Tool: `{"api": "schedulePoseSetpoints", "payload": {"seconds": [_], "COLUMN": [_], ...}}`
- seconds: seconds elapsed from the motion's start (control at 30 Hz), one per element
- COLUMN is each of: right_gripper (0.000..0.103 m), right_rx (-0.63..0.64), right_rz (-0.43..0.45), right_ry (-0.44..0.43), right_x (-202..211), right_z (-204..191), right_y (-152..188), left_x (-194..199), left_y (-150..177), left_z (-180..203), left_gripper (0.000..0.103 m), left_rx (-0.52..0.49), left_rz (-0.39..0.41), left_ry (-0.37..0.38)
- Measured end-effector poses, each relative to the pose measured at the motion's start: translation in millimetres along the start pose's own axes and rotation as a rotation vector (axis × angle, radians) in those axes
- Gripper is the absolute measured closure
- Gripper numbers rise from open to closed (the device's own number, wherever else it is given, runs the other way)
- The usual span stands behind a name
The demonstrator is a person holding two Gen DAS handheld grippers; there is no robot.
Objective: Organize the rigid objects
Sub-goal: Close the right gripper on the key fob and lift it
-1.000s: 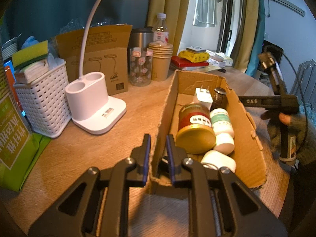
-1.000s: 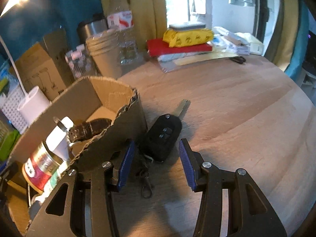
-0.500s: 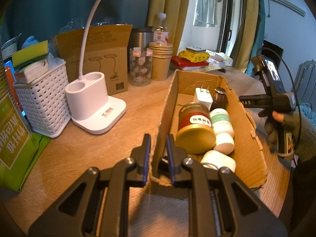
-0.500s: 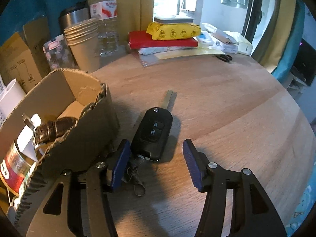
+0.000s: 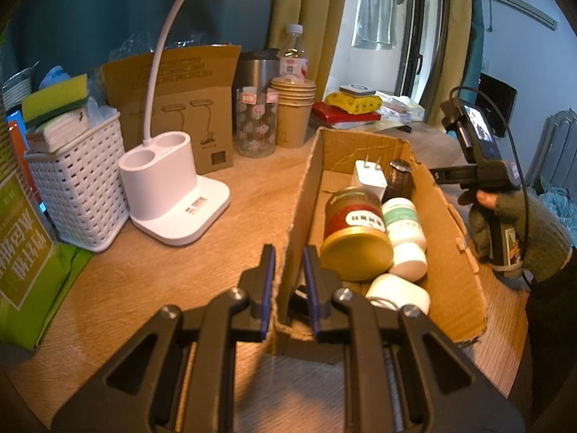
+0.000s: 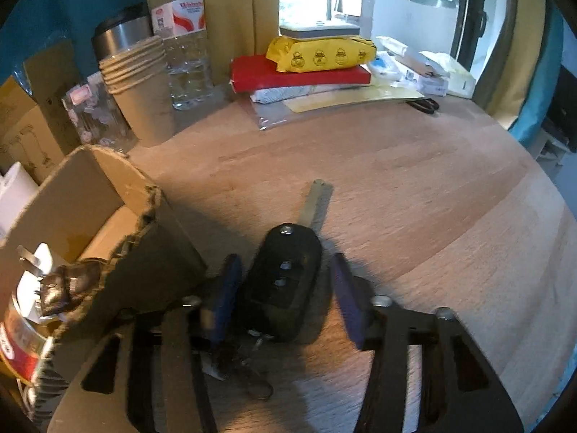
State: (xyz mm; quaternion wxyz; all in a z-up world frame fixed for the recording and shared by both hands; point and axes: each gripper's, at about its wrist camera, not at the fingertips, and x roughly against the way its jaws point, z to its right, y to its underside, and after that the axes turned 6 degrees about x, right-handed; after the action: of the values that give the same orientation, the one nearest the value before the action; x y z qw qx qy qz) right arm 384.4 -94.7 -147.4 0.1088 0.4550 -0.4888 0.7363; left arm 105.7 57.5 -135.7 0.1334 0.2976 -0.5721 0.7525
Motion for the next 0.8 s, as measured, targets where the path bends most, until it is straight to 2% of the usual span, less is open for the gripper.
{"api": "schedulePoseSetpoints", "payload": {"seconds": [0.13, 0.43, 0.8], "right_gripper": [0.062, 0.063, 0.064], "right_rx": [-0.017, -0.020, -0.009], "right_rz": [0.006, 0.031, 0.107], "right_ry": [-0.015, 0.001, 0.041], "right_x": [1.6, 14.3, 53.3], "right_z": [3.0, 2.1, -1.5], "right_y": [2.9, 10.1, 13.8], "left_x": [0.7, 1.0, -0.5], "left_y": [0.2, -0.2, -1.0], "left_z": [0.6, 0.5, -1.3], "left_gripper": [0.086, 0.086, 0.086], "left_rx": [0.000, 0.002, 0.000], "left_rz": [0.000, 0.000, 0.002], "left_ry": [-0.001, -0.003, -0.005]}}
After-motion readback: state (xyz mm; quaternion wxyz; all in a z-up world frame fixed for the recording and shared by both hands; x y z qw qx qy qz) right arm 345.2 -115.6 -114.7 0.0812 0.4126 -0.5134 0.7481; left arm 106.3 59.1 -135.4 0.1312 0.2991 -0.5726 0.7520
